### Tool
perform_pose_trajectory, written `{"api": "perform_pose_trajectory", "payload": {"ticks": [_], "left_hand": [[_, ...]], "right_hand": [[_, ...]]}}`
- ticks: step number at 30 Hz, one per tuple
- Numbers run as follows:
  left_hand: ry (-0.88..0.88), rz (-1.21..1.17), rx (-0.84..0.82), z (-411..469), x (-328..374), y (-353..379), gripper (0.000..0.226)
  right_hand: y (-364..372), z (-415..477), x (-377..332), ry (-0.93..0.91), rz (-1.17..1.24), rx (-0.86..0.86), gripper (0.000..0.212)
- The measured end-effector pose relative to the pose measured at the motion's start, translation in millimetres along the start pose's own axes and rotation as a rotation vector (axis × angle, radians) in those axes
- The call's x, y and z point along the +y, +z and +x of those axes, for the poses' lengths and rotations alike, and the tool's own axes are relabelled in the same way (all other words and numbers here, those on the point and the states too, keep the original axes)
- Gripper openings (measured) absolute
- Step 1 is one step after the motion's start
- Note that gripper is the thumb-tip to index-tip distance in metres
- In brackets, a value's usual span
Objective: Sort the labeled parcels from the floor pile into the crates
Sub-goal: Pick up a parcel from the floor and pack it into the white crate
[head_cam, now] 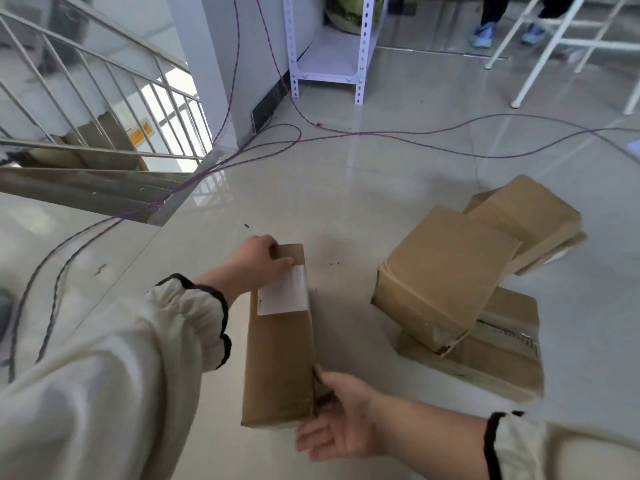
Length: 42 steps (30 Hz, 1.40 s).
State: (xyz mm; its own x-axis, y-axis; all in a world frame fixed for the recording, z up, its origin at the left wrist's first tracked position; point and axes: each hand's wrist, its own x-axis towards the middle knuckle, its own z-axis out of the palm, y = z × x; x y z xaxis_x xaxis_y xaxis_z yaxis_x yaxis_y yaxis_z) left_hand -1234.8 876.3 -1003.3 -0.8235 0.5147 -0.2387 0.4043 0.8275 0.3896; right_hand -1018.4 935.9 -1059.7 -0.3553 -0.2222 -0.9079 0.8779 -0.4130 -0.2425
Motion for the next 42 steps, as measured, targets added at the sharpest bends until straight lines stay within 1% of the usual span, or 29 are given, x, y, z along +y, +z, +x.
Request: {"api": "perform_pose_trajectory", "payload": {"ticks": [2,5,6,7,8,10,11,14,16,18,23,25,27,28,29,30,31,32,34,36,38,40,42], "left_hand": [[-0.048,-0.104,0.088,-8.8,-14.3,-14.7,0.042],[-0.096,-0.279,0.326,-29.9,-38.2,-37.3,0.044],[-0.132,-0.375,0.403,-39.3,-49.0,-40.4,0.047],[-0.172,-0.472,0.456,-49.8,-60.7,-40.5,0.051],[-0.215,-0.564,0.474,-61.3,-72.8,-37.0,0.057],[-0.309,-0.714,0.424,-83.8,-95.5,-17.6,0.065],[-0.353,-0.774,0.369,-94.0,-105.2,-2.7,0.061],[-0.449,-0.855,0.119,-124.6,-123.3,48.9,0.029],[-0.499,-0.838,-0.023,-142.3,-129.3,74.2,0.023],[-0.527,-0.833,-0.077,-150.6,-133.0,83.2,0.022],[-0.490,-0.748,-0.076,-143.5,-136.1,79.1,0.029],[-0.479,-0.716,-0.069,-138.8,-135.7,77.2,0.025],[-0.448,-0.685,-0.003,-131.9,-135.8,71.5,0.028],[-0.427,-0.651,0.041,-125.9,-137.1,68.4,0.035],[-0.411,-0.596,0.062,-119.5,-137.4,65.3,0.042],[-0.391,-0.524,0.059,-113.7,-136.0,62.7,0.044],[-0.366,-0.453,0.042,-109.4,-132.7,61.2,0.042],[-0.346,-0.391,0.025,-106.8,-129.9,62.1,0.037],[-0.334,-0.335,0.021,-105.3,-126.4,65.4,0.030],[-0.343,-0.392,0.041,-107.8,-125.5,67.3,0.029],[-0.361,-0.488,0.049,-108.4,-126.6,69.6,0.028],[-0.386,-0.553,0.052,-107.1,-127.3,71.6,0.031],[-0.405,-0.562,0.058,-103.8,-127.5,74.0,0.035]], "right_hand": [[6.7,1.9,-3.1,-0.087,-0.074,0.060,0.054],[14.1,3.1,-12.6,-0.258,-0.106,0.235,0.043],[15.6,4.5,-16.9,-0.345,-0.111,0.304,0.045],[16.8,5.3,-23.0,-0.429,-0.105,0.384,0.053],[16.2,6.4,-28.6,-0.503,-0.115,0.460,0.064],[12.1,4.8,-36.5,-0.601,-0.242,0.570,0.080],[8.8,3.2,-38.0,-0.607,-0.341,0.617,0.084],[-6.0,3.7,-35.1,-0.576,-0.663,0.733,0.089],[-9.7,8.3,-32.0,-0.590,-0.814,0.777,0.091],[-10.2,13.0,-31.6,-0.599,-0.888,0.791,0.092],[-14.3,12.1,-35.9,-0.626,-0.955,0.790,0.093],[-16.9,11.4,-38.7,-0.637,-0.901,0.761,0.096],[-23.5,11.8,-44.5,-0.597,-0.747,0.718,0.095],[-28.3,13.4,-47.3,-0.568,-0.691,0.697,0.090],[-32.5,13.9,-48.9,-0.526,-0.671,0.669,0.081],[-35.4,14.5,-49.4,-0.495,-0.662,0.632,0.068],[-37.1,15.3,-48.6,-0.479,-0.639,0.591,0.058],[-38.0,17.0,-47.4,-0.478,-0.605,0.557,0.051],[-39.4,19.8,-46.8,-0.508,-0.571,0.532,0.047],[-41.2,21.9,-47.0,-0.524,-0.565,0.527,0.047],[-43.5,24.7,-46.2,-0.530,-0.547,0.528,0.051],[-44.5,24.9,-44.1,-0.524,-0.530,0.528,0.053],[-46.1,26.4,-43.7,-0.545,-0.525,0.514,0.049]]}}
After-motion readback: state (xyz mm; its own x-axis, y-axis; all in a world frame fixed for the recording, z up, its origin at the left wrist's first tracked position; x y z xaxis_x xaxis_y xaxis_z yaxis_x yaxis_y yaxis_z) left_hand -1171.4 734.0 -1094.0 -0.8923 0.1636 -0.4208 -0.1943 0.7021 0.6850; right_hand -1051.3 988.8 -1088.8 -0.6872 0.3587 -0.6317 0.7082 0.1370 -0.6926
